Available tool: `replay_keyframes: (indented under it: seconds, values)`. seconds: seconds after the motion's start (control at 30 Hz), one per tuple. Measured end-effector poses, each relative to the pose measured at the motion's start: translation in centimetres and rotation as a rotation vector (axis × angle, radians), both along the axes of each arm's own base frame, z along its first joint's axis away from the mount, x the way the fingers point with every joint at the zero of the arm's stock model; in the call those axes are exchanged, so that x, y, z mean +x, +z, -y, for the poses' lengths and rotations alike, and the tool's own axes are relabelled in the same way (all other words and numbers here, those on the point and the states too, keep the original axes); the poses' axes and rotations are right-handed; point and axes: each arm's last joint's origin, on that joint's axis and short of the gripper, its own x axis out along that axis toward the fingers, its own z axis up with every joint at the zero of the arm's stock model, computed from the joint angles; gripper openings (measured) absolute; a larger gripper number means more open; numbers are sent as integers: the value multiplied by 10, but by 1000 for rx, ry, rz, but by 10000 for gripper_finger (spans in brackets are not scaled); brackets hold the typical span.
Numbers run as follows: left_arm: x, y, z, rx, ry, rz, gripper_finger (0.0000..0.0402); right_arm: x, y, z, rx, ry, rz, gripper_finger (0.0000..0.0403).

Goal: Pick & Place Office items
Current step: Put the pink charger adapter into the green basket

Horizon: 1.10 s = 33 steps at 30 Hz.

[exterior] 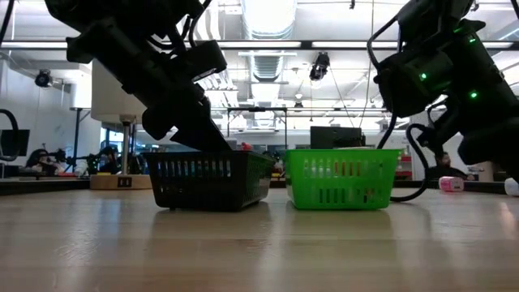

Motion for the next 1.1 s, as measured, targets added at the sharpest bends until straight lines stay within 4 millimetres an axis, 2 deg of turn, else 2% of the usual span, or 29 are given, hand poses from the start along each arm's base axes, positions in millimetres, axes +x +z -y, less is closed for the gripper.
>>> replay_keyframes:
  seconds: [0.23, 0.43, 0.57, 0.77, 1.1]
  values:
    - [0, 0, 0, 0, 0, -1, 188, -2, 0, 2, -21, -2, -10, 116]
    - [0, 0, 0, 0, 1, -3, 188, -1, 0, 9, -104, 222, -6, 73]
    - [0, 0, 0, -2, 3, -2, 188, -3, 3, 23, -186, 253, -55, 64]
    - [0, 0, 0, -2, 3, -2, 188, -10, 15, 49, -279, 241, -197, 86]
    - [-1, -1, 0, -17, 20, -6, 188, 2, 35, 100, -313, 190, -161, 152]
